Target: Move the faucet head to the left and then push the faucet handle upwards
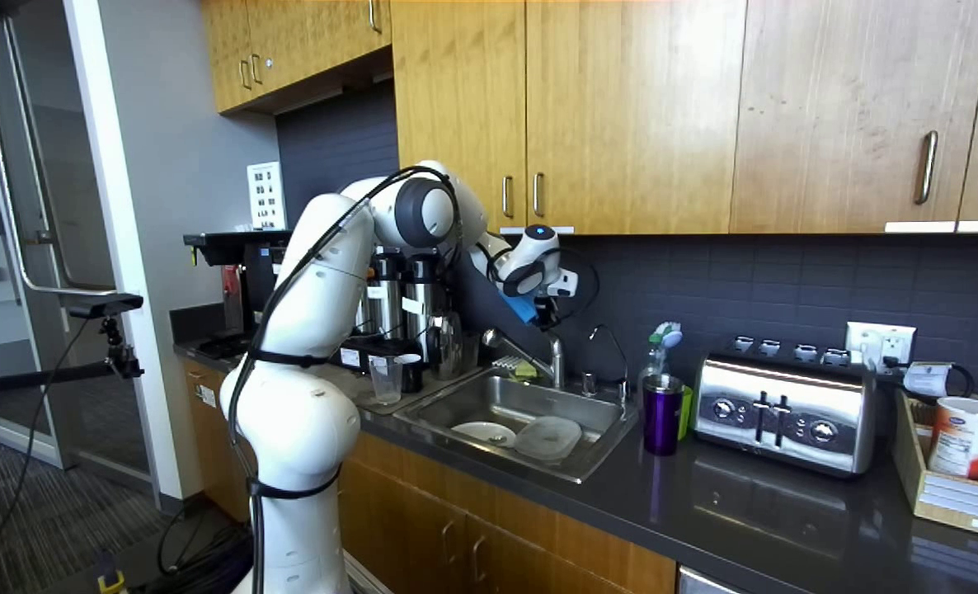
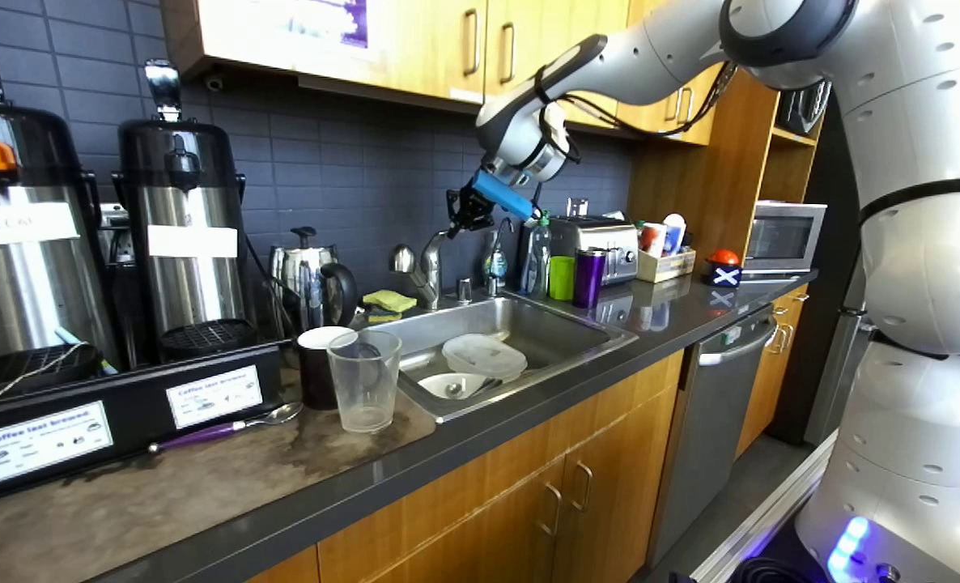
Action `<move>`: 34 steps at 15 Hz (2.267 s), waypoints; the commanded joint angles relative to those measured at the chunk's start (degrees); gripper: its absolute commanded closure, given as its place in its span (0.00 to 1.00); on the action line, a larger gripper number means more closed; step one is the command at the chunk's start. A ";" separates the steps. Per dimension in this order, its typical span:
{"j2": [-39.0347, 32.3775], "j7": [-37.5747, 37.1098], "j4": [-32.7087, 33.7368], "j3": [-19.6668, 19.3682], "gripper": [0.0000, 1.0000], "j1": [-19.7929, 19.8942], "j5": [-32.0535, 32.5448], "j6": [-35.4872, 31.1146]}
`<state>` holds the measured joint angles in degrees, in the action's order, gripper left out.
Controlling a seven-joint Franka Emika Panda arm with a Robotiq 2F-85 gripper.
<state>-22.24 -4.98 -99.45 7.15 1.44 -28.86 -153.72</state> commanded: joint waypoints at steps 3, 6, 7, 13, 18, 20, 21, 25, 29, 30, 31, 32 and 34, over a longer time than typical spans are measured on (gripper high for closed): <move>0.32 1.40 2.14 2.60 1.00 1.04 -3.78 -0.90; 0.46 0.98 1.51 2.59 1.00 1.21 -4.37 -0.60; 0.47 0.83 1.20 2.48 1.00 1.18 -4.39 -0.62; 0.82 -0.44 0.05 1.96 1.00 1.21 -5.91 0.59; 0.92 -0.81 -1.08 1.50 1.00 1.27 -7.41 1.11; 1.06 -0.78 -1.74 1.33 1.00 1.17 -7.74 1.13; 1.14 -1.08 -2.10 1.07 1.00 0.94 -7.67 0.96; 1.60 -0.21 -4.35 0.85 1.00 0.39 -6.59 0.51; 1.56 2.65 -4.85 1.00 1.00 -0.15 -4.79 -0.42; 1.50 3.39 -4.79 0.99 1.00 -0.37 -4.16 -0.52; 1.49 4.11 -4.81 1.04 1.00 -0.49 -3.44 -0.62; 1.41 4.75 -4.79 1.04 1.00 -0.62 -2.50 -0.70; 1.17 5.86 -4.64 1.04 1.00 -0.70 -0.37 -0.94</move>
<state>-22.27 -0.97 -102.79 7.96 0.74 -31.61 -153.79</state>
